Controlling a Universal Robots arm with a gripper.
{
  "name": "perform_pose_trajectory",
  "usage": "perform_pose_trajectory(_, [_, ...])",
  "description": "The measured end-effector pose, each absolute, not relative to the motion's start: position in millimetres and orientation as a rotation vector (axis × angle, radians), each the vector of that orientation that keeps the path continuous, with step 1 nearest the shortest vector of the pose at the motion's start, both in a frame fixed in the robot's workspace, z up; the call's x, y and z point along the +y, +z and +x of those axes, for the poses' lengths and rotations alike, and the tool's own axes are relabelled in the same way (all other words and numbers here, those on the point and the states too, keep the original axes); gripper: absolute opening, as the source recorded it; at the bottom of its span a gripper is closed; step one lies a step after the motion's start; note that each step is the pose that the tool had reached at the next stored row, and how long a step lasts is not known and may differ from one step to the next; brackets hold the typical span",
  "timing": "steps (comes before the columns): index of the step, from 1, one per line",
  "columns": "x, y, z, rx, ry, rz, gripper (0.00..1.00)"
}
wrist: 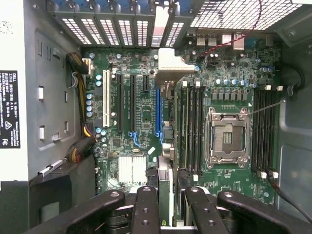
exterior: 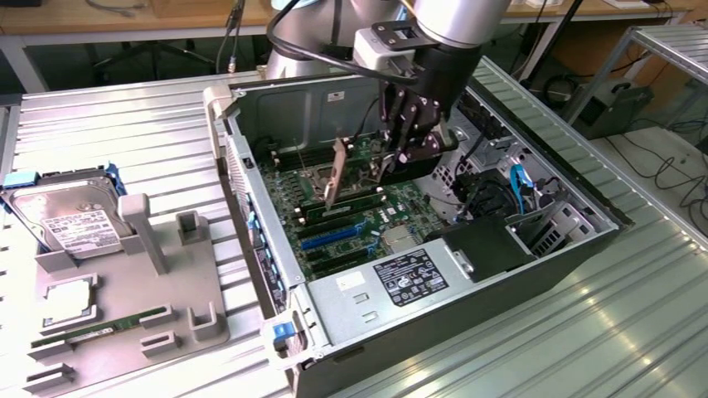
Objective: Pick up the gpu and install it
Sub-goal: 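Insert the gpu into the slot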
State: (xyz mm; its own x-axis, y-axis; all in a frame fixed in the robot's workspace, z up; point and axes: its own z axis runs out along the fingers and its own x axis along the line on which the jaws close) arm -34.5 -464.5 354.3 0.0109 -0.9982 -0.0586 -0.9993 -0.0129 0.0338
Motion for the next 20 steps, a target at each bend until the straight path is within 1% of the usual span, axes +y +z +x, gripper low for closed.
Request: perform_pose_trajectory(20, [-467.5,350.3,-35.5,2.195,0.102,-2.222,0.26])
